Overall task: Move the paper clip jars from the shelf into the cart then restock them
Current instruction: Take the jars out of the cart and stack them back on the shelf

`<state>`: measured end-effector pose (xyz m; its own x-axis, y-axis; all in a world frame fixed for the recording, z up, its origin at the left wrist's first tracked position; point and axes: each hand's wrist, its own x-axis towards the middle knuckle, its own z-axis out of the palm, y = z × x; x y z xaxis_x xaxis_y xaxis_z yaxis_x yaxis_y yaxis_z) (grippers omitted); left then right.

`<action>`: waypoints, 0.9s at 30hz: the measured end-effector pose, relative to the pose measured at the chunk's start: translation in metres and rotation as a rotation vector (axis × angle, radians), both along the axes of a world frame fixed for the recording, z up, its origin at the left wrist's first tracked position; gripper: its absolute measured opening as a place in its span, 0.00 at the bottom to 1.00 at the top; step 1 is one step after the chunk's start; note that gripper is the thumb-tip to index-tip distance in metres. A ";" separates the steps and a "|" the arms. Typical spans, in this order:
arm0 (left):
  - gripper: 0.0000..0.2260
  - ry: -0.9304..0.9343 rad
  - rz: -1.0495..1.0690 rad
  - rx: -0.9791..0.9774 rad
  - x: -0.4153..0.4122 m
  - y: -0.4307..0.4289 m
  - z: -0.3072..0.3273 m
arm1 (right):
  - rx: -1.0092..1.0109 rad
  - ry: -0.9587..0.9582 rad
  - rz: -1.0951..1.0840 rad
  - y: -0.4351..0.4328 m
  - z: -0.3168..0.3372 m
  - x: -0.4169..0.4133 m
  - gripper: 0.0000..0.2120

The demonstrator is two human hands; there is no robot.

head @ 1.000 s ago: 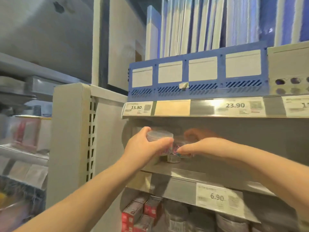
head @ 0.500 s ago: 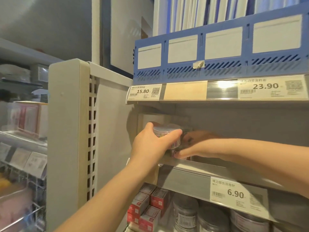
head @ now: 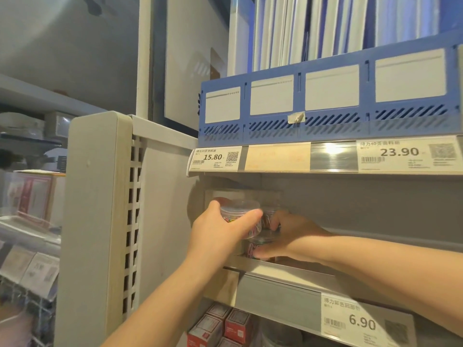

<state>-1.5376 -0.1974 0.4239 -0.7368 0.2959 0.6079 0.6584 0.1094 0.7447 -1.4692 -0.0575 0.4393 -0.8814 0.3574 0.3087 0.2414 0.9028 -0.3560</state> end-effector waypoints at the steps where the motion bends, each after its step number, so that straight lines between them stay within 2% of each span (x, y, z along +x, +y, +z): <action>1: 0.19 0.003 0.001 -0.002 0.001 0.000 0.000 | 0.009 -0.004 0.013 -0.001 0.001 0.001 0.22; 4: 0.19 0.011 -0.007 -0.007 0.003 0.001 0.002 | 0.130 -0.076 0.077 -0.001 0.011 0.006 0.19; 7: 0.21 0.032 -0.012 -0.040 0.005 0.001 0.002 | 0.215 -0.175 0.061 0.009 0.028 0.014 0.35; 10: 0.20 0.032 -0.039 -0.065 0.007 0.004 0.004 | -0.018 -0.212 0.168 0.016 0.043 0.028 0.51; 13: 0.17 0.045 -0.056 -0.088 0.010 0.010 0.006 | -0.160 -0.089 0.310 0.011 0.046 0.035 0.46; 17: 0.14 0.049 -0.101 -0.075 0.007 0.019 0.006 | -0.064 0.034 0.316 0.002 0.039 0.036 0.43; 22: 0.16 0.036 -0.167 -0.077 0.001 0.024 0.007 | 0.056 0.143 0.295 0.001 0.034 0.030 0.32; 24: 0.18 -0.020 -0.245 -0.016 0.002 0.023 0.006 | 0.066 0.169 0.285 0.001 0.034 0.027 0.30; 27: 0.13 -0.099 -0.319 0.208 0.003 0.022 0.002 | 0.013 0.199 0.201 0.007 0.032 0.022 0.27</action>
